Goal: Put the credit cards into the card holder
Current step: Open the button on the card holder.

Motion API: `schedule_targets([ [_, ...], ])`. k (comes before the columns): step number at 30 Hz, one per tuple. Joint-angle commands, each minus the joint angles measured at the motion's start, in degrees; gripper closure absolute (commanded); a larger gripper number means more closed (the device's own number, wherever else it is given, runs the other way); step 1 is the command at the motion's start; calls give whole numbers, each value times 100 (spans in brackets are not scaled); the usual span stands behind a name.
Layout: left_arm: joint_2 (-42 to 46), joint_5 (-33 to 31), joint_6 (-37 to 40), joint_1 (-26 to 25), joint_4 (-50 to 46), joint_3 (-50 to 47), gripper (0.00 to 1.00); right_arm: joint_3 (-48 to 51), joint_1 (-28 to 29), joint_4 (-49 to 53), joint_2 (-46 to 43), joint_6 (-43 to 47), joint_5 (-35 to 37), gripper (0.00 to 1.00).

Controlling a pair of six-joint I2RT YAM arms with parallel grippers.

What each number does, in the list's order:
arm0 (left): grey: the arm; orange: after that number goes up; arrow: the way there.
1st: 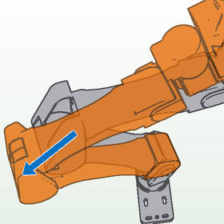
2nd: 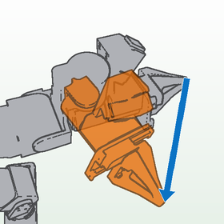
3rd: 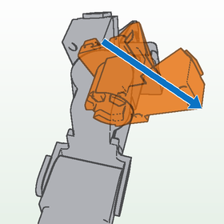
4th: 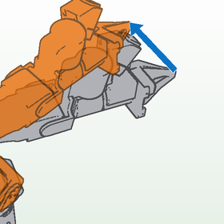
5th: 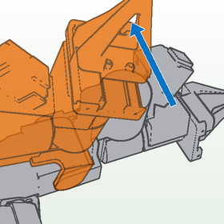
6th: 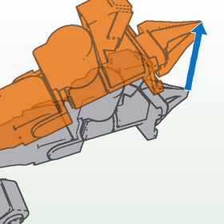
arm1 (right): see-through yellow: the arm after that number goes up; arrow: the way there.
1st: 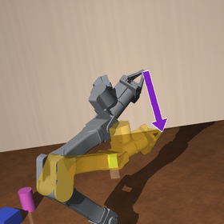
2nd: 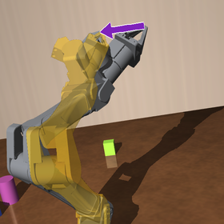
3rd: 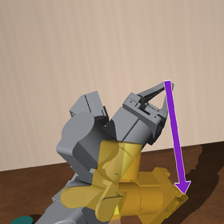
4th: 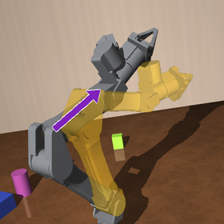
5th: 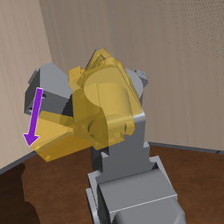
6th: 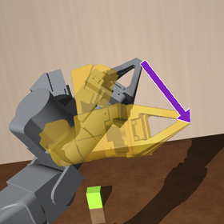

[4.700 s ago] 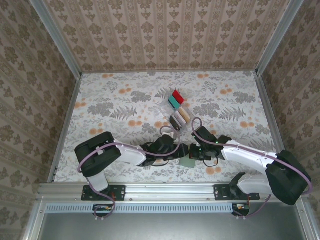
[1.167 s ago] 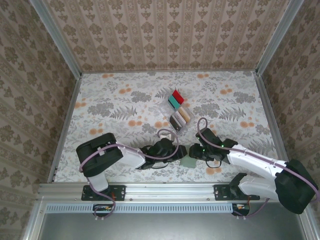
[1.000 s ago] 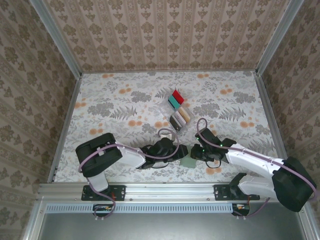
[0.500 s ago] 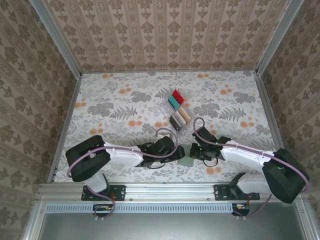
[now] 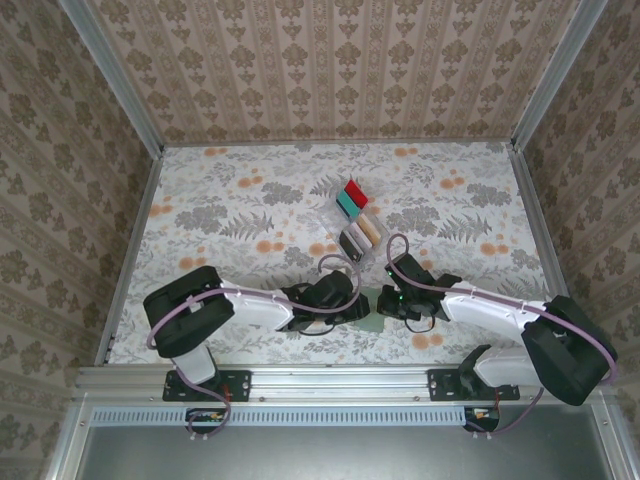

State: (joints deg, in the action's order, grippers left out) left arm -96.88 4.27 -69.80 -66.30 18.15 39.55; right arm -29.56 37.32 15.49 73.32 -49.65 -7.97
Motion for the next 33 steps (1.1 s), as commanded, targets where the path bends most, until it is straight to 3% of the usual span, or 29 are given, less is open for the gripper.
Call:
schedule_targets([
  [1,144,61,-7,-60,385,-115,70,198,21,160,315,-2,-41,86],
  [8,342,-4,28,-54,822,-390,93,-67,11,379,147,54,-50,83],
  [16,282,16,48,-49,1166,-405,95,-457,12,654,-351,188,-130,74],
  [20,284,8,48,-49,1182,-413,95,-559,30,640,-213,234,-182,62],
  [24,274,43,63,-50,1224,-397,96,-591,43,583,70,278,-169,57],
  [29,280,27,63,-50,1294,-435,97,-645,169,826,491,285,187,58],
  [33,364,-102,-28,-50,1411,-592,99,-726,257,1458,596,316,911,70],
])
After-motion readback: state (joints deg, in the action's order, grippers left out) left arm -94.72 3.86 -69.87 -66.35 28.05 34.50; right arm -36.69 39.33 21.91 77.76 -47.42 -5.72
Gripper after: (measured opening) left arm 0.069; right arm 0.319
